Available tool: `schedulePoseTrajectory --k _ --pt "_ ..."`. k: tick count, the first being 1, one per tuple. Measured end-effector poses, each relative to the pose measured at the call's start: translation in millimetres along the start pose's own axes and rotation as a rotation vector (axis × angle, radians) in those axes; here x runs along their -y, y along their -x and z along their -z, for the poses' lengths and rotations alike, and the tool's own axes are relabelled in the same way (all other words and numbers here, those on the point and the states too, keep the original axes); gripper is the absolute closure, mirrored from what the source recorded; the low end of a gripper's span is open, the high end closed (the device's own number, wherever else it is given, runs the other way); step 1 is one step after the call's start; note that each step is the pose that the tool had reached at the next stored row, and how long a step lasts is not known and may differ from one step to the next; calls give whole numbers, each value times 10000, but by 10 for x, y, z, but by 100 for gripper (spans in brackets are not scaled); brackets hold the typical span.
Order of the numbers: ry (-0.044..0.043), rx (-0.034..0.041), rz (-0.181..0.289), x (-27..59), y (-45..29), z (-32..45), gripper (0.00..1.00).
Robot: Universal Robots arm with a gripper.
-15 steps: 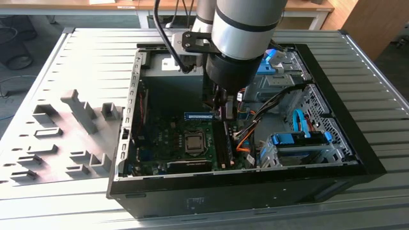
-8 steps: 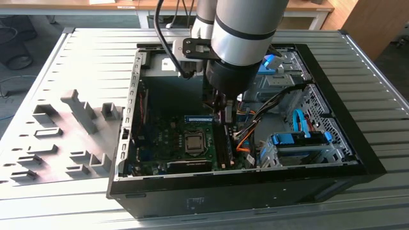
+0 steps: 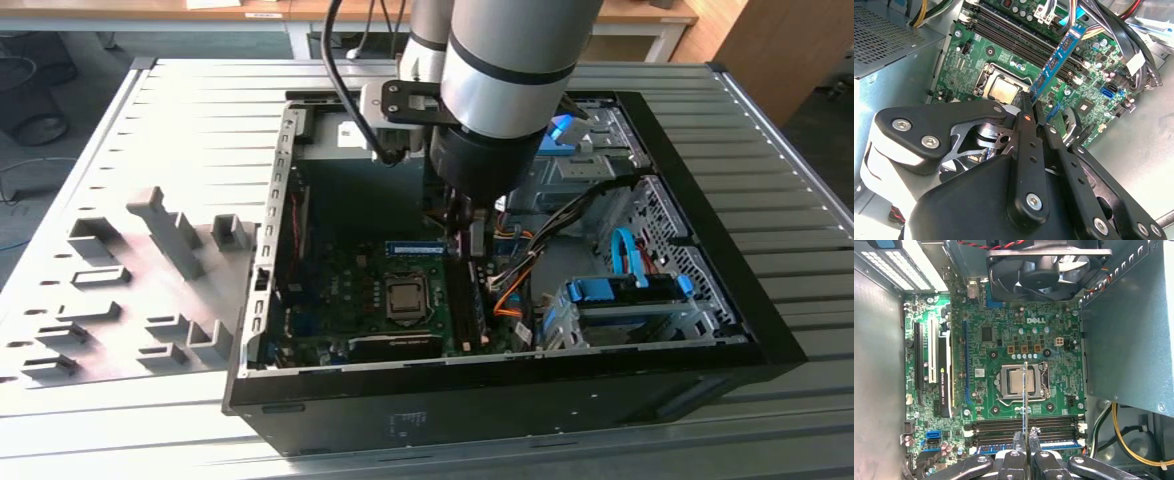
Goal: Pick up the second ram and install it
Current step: 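Insert the second ram into the second slot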
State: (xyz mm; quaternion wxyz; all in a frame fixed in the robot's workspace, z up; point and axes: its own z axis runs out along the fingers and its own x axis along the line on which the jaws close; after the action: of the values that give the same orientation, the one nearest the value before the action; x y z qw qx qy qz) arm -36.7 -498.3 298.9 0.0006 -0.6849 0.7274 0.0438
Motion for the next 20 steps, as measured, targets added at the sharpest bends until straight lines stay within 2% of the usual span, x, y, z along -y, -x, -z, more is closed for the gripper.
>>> schedulePoseTrajectory --k 6,20 --pt "-8 9 -117 1 0 -2 86" --pt "-131 135 -2137 1 0 -9 86"
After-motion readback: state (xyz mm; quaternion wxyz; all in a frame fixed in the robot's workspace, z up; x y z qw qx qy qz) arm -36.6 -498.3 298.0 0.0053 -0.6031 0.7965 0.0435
